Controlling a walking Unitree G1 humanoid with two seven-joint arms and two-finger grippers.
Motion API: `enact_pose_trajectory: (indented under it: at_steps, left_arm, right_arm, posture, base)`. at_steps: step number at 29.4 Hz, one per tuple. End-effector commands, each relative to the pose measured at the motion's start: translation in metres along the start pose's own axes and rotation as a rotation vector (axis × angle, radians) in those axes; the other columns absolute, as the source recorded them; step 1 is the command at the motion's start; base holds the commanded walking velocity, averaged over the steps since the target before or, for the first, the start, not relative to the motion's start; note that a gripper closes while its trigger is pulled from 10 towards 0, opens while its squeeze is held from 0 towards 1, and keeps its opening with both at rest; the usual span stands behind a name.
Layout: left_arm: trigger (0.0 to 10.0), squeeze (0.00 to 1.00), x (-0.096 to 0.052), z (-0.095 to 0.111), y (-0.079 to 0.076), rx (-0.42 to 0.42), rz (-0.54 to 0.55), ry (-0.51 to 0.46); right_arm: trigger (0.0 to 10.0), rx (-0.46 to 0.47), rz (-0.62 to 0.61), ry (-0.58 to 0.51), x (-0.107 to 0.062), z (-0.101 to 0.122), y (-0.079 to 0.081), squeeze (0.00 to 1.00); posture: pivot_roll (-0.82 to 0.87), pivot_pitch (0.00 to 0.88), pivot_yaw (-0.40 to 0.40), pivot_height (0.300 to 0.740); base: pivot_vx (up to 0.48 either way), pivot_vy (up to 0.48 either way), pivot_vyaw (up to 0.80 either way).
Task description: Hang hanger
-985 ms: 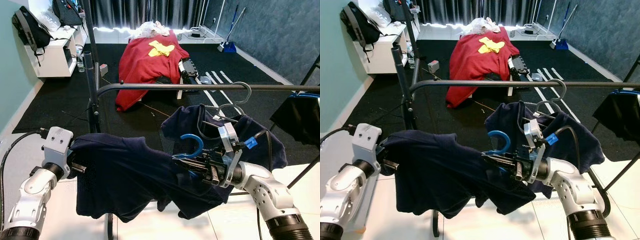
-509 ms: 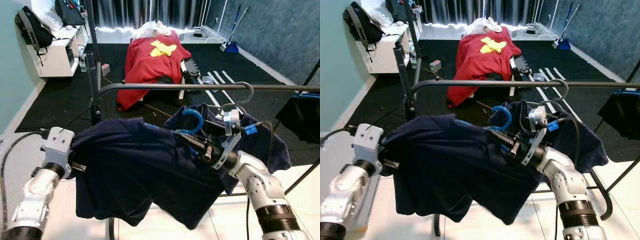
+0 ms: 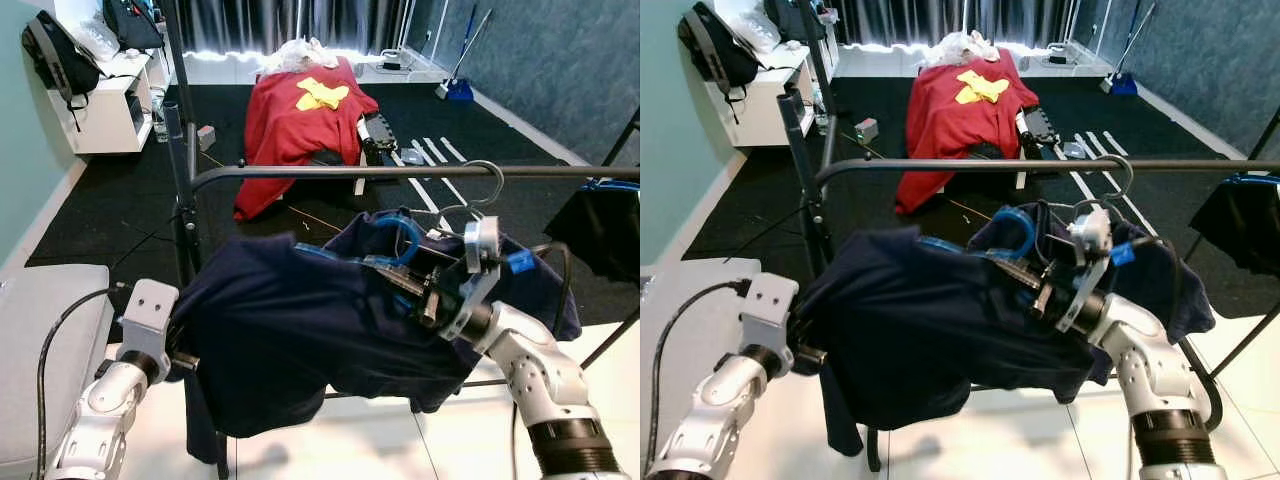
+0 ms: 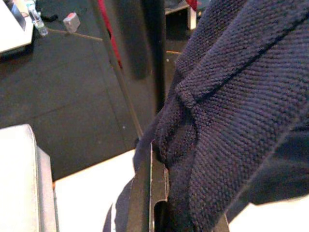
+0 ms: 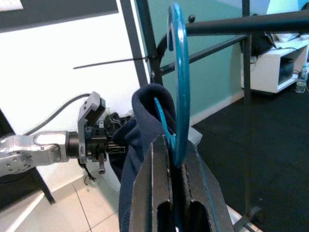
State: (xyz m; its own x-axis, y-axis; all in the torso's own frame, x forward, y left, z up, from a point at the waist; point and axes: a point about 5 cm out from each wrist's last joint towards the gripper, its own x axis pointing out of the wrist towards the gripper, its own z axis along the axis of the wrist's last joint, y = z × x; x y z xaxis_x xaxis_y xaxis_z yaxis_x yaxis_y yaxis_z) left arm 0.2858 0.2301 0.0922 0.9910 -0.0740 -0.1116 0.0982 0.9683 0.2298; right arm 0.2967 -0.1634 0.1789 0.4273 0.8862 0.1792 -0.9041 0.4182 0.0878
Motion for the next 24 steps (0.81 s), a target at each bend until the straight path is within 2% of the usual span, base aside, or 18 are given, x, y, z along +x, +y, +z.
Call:
enact_pose_trajectory:
  at_steps: [1,3,5,6,11,12,13,16,19,22,23,24]
  left_arm:
    - [10.0,0.00,0.000,0.007,0.018,-0.003,0.092,-0.026]
    - [10.0,0.00,0.002,0.020,0.027,0.000,0.136,-0.079]
    - [10.0,0.00,0.002,0.022,0.030,-0.002,0.149,-0.087]
    - [10.0,1.00,0.000,0.021,0.033,-0.001,0.147,-0.082]
    - [10.0,1.00,-0.008,0.010,0.036,0.015,0.142,-0.048]
    - [10.0,0.34,-0.013,0.006,0.040,0.023,0.150,-0.038]
    - [10.0,0.00,-0.017,0.002,0.043,0.035,0.155,-0.029]
    - [10.0,0.00,-0.023,-0.002,0.047,0.047,0.149,-0.024]
    - [10.0,0.00,-0.036,-0.007,0.056,0.088,0.131,-0.032]
    - [10.0,0.00,-0.044,0.001,0.073,0.084,0.177,-0.077]
    - [10.0,0.00,-0.044,0.001,0.073,0.084,0.177,-0.077]
    - [10.0,0.00,-0.048,0.006,0.085,0.071,0.220,-0.102]
  right_arm:
    - [0.0,-0.069,0.078,-0.016,0.008,0.011,0.010,0.00]
    - [0.0,-0.079,0.084,-0.028,0.015,0.012,0.010,0.00]
    - [0.0,-0.085,0.074,-0.036,0.016,0.013,0.009,0.00]
    - [0.0,-0.093,0.062,-0.040,0.017,0.013,0.007,0.00]
    - [0.0,-0.116,0.029,-0.036,0.017,0.012,0.005,0.00]
    - [0.0,-0.123,0.018,-0.031,0.016,0.011,0.004,0.00]
    - [0.0,-0.131,0.007,-0.025,0.015,0.010,0.004,0.00]
    - [0.0,-0.139,-0.003,-0.013,0.013,0.009,0.003,0.00]
    - [0.0,-0.154,-0.017,0.017,0.009,0.006,0.000,0.00]
    - [0.0,-0.159,-0.006,0.052,0.006,0.004,-0.001,0.00]
    - [0.0,-0.159,-0.006,0.052,0.006,0.004,-0.001,0.00]
    - [0.0,-0.165,-0.003,0.078,0.005,0.001,-0.002,0.00]
  posture:
    - [0.10,0.051,-0.054,0.740]
    - [0.11,0.038,-0.053,0.740]
    - [0.11,0.038,-0.053,0.740]
    - [0.11,0.038,-0.053,0.740]
    - [0.11,0.027,-0.051,0.740]
    - [0.11,0.025,-0.050,0.740]
    - [0.11,0.025,-0.050,0.740]
    - [0.11,0.022,-0.050,0.740]
    - [0.11,0.019,-0.052,0.740]
    - [0.11,0.016,-0.054,0.740]
    - [0.11,0.016,-0.054,0.740]
    - [0.11,0.014,-0.055,0.740]
  base:
    - [0.000,0.000,0.00]
    - [0.000,0.000,0.00]
    - [0.000,0.000,0.00]
    - [0.000,0.000,0.00]
    - [0.000,0.000,0.00]
    - [0.000,0.000,0.00]
    - [0.000,0.000,0.00]
    - [0.000,0.000,0.00]
    - [0.000,0.000,0.00]
    - [0.000,0.000,0.00]
    - [0.000,0.000,0.00]
    - [0.000,0.000,0.00]
